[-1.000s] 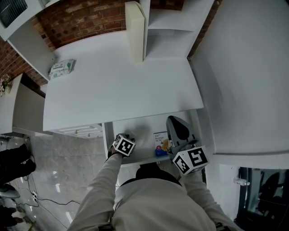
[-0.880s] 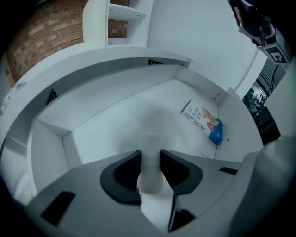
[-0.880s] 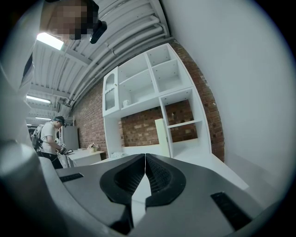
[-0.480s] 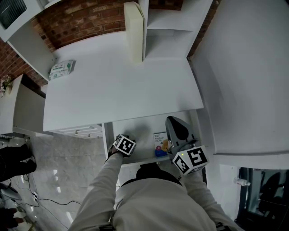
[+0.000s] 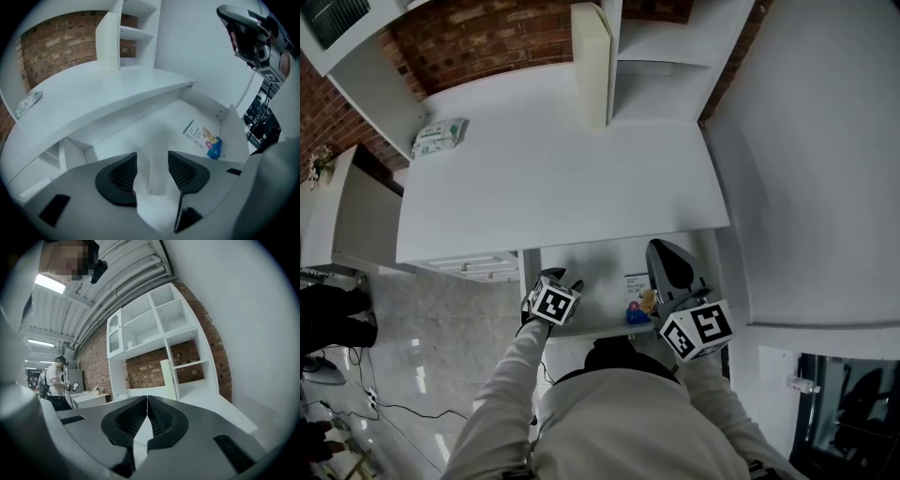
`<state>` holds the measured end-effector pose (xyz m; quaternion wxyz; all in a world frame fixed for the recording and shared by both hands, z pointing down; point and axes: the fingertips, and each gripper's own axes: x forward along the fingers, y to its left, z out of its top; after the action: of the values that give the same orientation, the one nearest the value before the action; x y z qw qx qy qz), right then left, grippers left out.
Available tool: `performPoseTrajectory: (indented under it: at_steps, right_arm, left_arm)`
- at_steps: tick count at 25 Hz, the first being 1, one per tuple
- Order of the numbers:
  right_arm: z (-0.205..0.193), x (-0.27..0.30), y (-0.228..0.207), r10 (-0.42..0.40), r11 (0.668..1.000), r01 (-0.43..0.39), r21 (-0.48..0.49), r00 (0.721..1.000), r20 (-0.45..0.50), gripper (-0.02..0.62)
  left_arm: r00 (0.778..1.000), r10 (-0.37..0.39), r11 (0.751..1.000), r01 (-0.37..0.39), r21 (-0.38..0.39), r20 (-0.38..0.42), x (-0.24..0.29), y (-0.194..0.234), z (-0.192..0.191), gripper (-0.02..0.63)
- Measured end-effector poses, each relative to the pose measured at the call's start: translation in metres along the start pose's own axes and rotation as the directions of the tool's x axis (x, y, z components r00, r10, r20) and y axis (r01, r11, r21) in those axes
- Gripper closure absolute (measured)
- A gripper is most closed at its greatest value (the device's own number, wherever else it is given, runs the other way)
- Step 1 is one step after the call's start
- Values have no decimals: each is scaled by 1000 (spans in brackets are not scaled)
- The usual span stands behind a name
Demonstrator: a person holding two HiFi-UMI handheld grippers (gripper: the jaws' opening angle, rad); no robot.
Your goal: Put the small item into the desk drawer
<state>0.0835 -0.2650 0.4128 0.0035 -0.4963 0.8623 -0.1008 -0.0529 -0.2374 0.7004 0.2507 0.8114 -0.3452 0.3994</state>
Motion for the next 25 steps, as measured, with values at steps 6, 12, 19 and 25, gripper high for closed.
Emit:
performPoseTrajectory:
  at_steps: [6, 12, 19, 25]
  right_arm:
    - [4, 3, 9, 35, 999, -35, -21, 999, 1, 568]
    - [5, 3, 17, 47, 999, -47, -16, 999, 12, 568]
    - [8, 2, 25, 60, 998, -60, -5, 998, 26, 568]
    - [10, -1, 27, 68, 998, -68, -13, 997, 29, 568]
  left_arm:
    - [989, 48, 999, -47, -10, 143, -36, 5, 38, 431]
    - [946, 120, 993, -116, -32, 302, -86, 14, 81, 485]
    - [883, 164, 986, -157, -53, 439, -138, 19, 111, 508]
    - [815, 223, 974, -205, -94, 534, -177, 23, 127, 538]
